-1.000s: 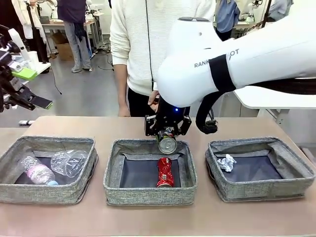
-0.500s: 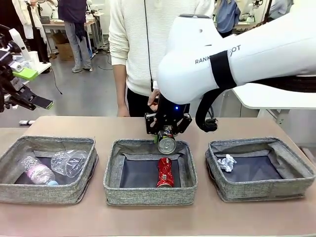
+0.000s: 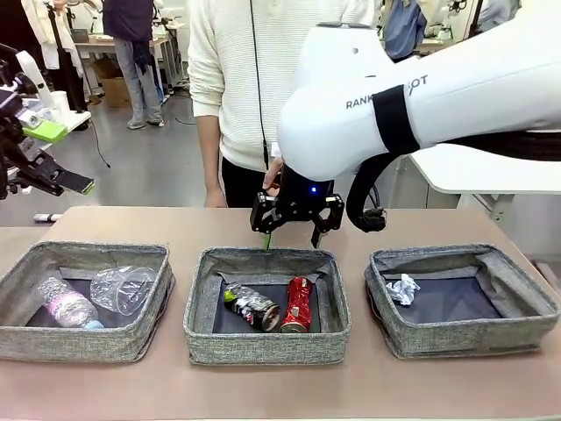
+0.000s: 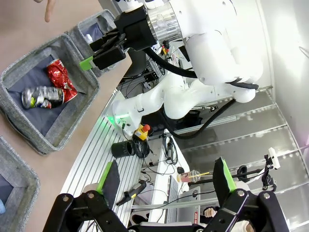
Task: Sort the waste into the appropriate baskets.
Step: Place the picked waste into the Fabric basket indicated by the person.
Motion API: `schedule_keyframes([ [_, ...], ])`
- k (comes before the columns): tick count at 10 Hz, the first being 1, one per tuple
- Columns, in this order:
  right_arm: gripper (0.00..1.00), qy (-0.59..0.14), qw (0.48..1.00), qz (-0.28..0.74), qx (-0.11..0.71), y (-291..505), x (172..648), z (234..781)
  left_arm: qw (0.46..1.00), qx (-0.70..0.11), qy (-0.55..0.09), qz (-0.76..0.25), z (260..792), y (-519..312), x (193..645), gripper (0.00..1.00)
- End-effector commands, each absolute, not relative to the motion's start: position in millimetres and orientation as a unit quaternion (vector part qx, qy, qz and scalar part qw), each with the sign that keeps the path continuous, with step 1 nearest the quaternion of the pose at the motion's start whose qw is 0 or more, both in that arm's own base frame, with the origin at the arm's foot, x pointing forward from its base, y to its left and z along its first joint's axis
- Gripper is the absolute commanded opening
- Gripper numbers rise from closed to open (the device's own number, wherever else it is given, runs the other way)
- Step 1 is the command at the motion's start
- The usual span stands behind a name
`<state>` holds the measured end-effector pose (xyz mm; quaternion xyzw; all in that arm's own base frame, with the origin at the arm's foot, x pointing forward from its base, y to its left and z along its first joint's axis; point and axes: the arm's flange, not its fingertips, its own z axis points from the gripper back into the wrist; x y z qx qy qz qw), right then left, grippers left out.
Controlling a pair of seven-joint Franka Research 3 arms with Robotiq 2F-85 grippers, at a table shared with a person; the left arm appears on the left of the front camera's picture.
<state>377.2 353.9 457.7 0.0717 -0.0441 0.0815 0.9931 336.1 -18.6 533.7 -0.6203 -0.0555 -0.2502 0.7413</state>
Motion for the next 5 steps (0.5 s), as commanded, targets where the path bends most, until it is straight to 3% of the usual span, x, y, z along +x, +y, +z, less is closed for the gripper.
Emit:
schedule_keyframes([
  [1,1.00,-0.033,0.992,0.089,0.081,349,382,463,0.731,-0.628,-0.065,-0.257,536,-20,336,1.00],
  [4,1.00,-0.014,0.989,0.096,0.112,347,383,463,0.731,-0.628,-0.065,-0.257,536,-20,336,1.00],
  [5,1.00,0.056,0.974,0.106,0.194,339,384,471,0.731,-0.628,-0.065,-0.257,536,-20,336,1.00],
])
